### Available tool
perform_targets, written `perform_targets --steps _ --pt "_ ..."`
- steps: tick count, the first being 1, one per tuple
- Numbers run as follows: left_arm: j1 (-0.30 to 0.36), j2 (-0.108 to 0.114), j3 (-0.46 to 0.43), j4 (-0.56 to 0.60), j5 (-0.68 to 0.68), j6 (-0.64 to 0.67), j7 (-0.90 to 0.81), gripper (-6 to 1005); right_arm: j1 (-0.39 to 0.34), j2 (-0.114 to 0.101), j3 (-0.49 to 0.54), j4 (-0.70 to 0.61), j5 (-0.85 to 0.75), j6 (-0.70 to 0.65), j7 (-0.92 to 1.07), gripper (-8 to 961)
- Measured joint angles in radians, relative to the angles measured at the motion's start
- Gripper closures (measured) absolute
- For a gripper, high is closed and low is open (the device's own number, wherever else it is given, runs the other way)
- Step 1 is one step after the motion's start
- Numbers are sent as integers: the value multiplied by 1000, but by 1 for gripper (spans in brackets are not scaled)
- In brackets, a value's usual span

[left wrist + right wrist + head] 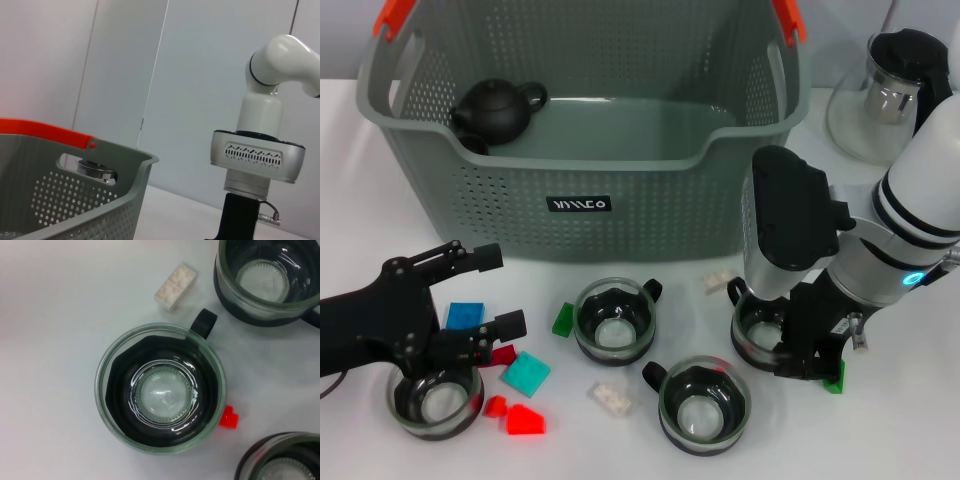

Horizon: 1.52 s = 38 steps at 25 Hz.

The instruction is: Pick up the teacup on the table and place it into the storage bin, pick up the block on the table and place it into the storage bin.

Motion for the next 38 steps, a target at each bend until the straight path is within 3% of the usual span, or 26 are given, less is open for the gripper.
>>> perform_targets --steps 6,12,17,21,26,28,33,36,38 --pt "0 0 0 0 -2 0 0 126 0 0 6 -3 0 -6 3 810" --pt "0 0 0 0 -2 0 0 126 -36 -9 141 -85 65 -85 -63 895" --pt "0 0 0 0 -2 0 0 126 -118 -18 441 -242 244 -299 -235 896" --pt "-5 1 -7 0 -2 0 0 126 -153 -33 663 -242 416 -414 -347 896" --pt "-13 1 -17 0 -2 0 0 126 -210 -69 709 -151 726 -433 -417 895" --pt "-13 1 -21 0 -2 0 0 126 -216 -71 721 -127 815 -428 -418 895" --pt "-17 1 -25 0 -2 1 0 126 -164 -45 771 -186 957 -346 -278 895" --pt "-19 -1 -25 0 -2 2 0 126 -86 -42 754 -262 898 -206 -117 896" --pt "-19 -4 -25 -4 -2 2 0 126 -9 -38 738 -286 778 -94 -15 896"
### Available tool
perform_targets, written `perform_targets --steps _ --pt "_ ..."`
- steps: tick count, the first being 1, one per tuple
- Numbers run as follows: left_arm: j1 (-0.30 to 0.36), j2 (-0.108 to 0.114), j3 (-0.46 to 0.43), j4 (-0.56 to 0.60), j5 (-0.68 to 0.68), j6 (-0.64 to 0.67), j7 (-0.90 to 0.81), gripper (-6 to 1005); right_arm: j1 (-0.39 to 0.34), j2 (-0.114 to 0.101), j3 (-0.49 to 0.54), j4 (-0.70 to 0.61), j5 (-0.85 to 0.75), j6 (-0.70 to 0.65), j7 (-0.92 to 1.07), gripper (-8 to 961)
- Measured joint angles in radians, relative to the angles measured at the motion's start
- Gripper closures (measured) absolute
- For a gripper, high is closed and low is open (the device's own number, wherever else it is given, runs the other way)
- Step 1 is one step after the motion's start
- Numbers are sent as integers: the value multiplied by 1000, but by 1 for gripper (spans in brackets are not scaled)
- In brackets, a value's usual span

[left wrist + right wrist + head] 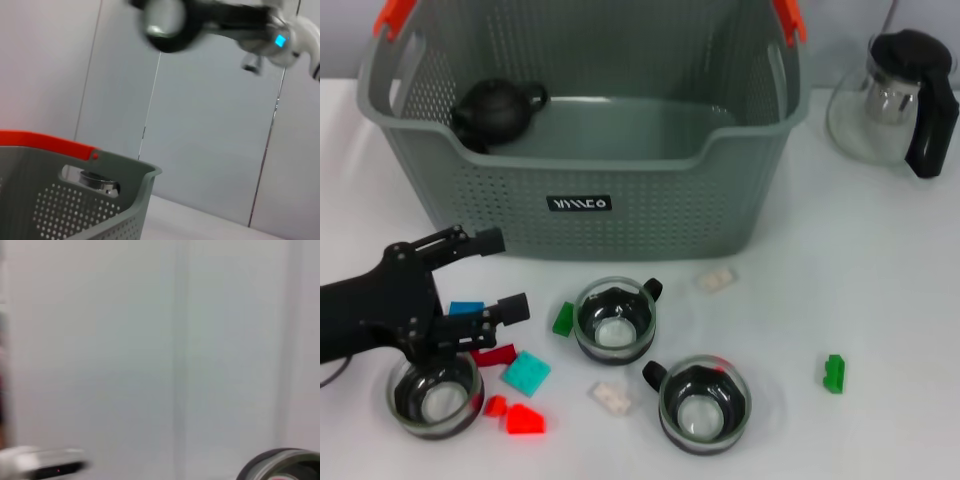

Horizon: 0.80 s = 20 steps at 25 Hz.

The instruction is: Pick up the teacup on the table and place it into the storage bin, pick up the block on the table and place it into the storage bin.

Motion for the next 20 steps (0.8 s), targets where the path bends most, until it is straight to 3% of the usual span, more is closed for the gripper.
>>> perform_targets --steps 5,9,20 --pt "-1 -2 0 -19 0 -2 0 126 190 24 -88 28 -382 239 182 895" --pt "6 -4 0 -22 0 -2 0 126 305 31 -243 174 -593 386 246 895" --pt "13 -7 -1 -37 0 -2 0 126 549 41 -528 804 -625 859 257 893"
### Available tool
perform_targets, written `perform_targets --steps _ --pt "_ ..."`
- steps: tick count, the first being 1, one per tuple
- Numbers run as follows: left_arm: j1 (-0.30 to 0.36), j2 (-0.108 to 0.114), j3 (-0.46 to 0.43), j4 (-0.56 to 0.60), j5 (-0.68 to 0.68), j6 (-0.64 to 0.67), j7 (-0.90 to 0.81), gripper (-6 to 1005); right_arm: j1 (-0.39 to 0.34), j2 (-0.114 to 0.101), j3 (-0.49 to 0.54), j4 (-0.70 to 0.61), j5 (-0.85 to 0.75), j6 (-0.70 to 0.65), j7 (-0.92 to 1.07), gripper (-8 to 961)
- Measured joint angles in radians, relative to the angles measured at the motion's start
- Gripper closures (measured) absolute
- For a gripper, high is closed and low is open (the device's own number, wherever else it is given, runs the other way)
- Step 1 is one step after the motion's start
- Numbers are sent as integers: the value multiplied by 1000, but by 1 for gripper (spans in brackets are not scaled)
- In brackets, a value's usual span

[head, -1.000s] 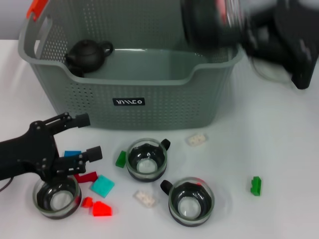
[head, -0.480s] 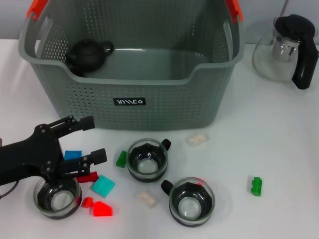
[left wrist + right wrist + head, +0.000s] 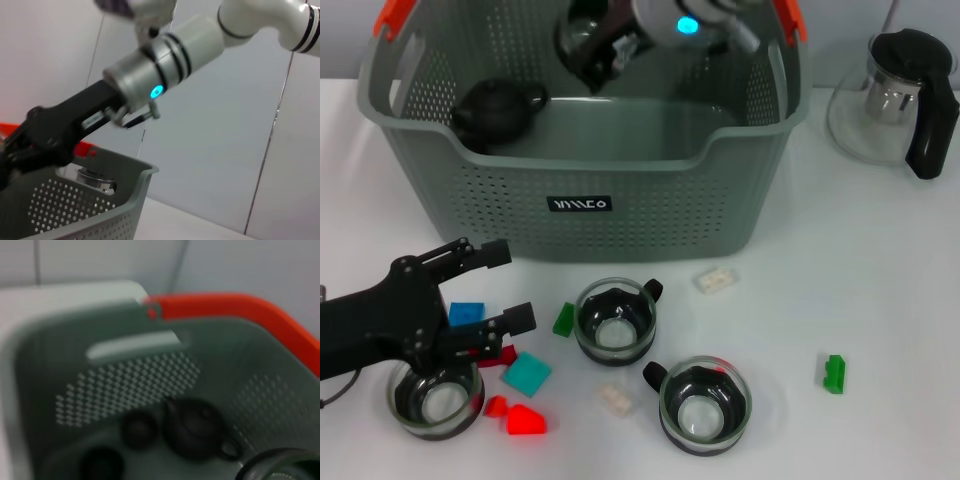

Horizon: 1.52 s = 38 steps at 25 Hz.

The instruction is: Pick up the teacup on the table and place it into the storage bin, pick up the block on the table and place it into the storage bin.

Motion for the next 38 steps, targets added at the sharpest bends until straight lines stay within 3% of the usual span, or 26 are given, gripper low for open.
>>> perform_targets --steps 5,14,38 --pt "1 -8 0 -4 0 0 0 126 13 6 -55 114 57 132 -4 893" --pt "2 -8 0 -8 0 0 0 127 -24 7 -226 157 189 185 -14 892" --pt "6 -11 0 -11 1 -5 9 127 -15 2 -242 171 224 179 91 889"
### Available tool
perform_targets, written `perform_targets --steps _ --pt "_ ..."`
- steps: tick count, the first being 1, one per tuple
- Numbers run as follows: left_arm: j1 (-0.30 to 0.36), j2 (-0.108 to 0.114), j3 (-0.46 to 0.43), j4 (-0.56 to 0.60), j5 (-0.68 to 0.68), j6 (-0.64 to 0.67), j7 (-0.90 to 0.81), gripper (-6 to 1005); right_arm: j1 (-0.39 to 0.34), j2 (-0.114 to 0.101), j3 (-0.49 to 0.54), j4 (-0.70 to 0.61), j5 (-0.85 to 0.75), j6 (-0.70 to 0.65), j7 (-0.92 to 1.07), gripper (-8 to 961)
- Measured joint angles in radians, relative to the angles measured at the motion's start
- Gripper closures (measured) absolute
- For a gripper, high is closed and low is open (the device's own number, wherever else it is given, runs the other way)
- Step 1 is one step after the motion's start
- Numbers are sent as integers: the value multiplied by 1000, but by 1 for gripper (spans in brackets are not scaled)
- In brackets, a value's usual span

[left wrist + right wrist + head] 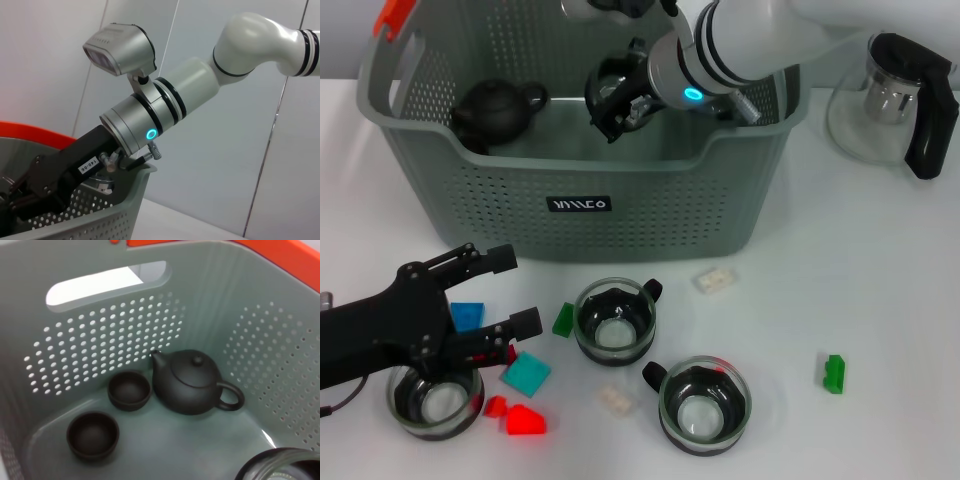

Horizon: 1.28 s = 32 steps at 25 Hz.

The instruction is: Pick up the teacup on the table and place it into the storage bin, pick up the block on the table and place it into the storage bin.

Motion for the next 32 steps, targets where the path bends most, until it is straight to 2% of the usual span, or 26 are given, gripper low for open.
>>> perform_targets --steps 13,27,32 --pt "0 0 0 0 0 -10 0 127 3 3 -64 -8 -3 -7 -70 887" --pt "-3 0 0 -4 0 -31 0 127 9 -2 -67 -4 -4 -12 -82 870" --pt "-5 0 0 -14 2 -46 0 127 7 -11 -44 -21 -4 -9 -70 656"
